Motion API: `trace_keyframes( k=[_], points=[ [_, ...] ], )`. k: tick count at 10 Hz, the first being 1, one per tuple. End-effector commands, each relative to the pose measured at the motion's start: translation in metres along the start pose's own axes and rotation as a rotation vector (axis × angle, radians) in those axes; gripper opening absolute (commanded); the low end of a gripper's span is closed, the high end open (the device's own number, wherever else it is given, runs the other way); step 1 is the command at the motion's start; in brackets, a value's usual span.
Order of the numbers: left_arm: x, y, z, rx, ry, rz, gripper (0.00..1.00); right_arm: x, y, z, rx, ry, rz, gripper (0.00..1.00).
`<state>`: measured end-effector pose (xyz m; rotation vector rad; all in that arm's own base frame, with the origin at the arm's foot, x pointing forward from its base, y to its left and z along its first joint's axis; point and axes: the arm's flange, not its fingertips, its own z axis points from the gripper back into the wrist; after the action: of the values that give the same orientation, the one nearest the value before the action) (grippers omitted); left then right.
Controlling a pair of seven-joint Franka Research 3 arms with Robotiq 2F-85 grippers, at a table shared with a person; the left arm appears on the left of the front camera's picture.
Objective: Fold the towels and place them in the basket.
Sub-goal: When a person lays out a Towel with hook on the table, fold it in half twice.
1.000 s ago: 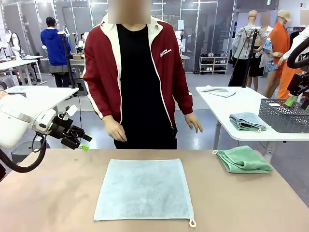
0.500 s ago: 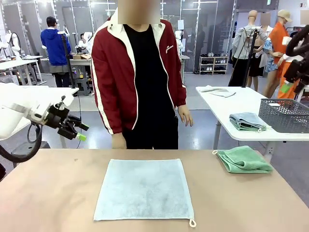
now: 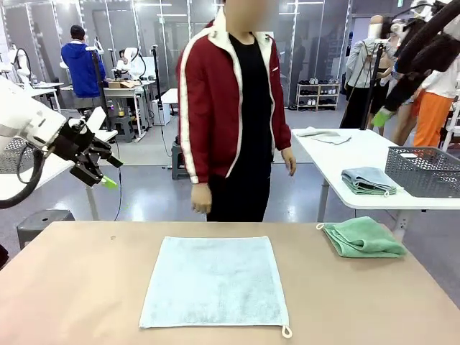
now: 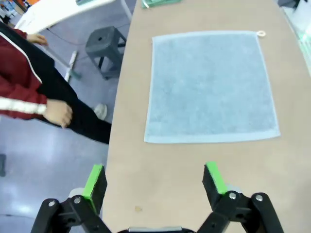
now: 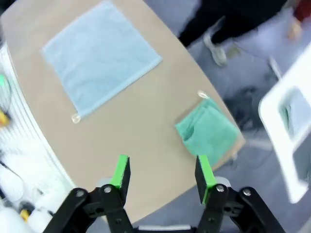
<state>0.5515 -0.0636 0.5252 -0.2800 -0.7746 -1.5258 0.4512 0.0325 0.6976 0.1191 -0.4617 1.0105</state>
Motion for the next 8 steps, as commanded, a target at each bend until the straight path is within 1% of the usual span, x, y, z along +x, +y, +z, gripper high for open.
trace_keyframes(
  k=[1, 2, 3, 4, 5, 6, 7, 8],
  points=[
    [0.025, -0.026, 0.005, 0.013, 0.114, -0.014, 1.0, 0.008, 0.07, -0.026, -0.026, -0.057, 0.226, 0.68],
    [0.044, -0.036, 0.007, 0.014, 0.182, -0.037, 1.0, 0.022, 0.103, -0.035, -0.057, -0.059, 0.329, 0.68],
    [0.067, -0.044, 0.007, -0.009, 0.274, -0.057, 1.0, 0.033, 0.129, -0.047, -0.102, -0.035, 0.417, 0.68],
    [0.089, -0.051, 0.007, -0.069, 0.384, -0.056, 1.0, 0.039, 0.152, -0.063, -0.126, 0.0, 0.496, 0.68],
    [0.104, -0.056, 0.005, -0.123, 0.48, -0.042, 1.0, 0.041, 0.166, -0.075, -0.14, 0.022, 0.551, 0.68],
    [0.117, -0.063, 0.001, -0.141, 0.541, -0.023, 1.0, 0.041, 0.173, -0.086, -0.134, 0.046, 0.588, 0.68],
    [0.13, -0.073, -0.004, -0.137, 0.613, -0.007, 1.0, 0.042, 0.18, -0.101, -0.114, 0.093, 0.632, 0.68],
    [0.136, -0.08, -0.007, -0.112, 0.642, -0.006, 1.0, 0.043, 0.182, -0.113, -0.093, 0.146, 0.663, 0.68]
  ],
)
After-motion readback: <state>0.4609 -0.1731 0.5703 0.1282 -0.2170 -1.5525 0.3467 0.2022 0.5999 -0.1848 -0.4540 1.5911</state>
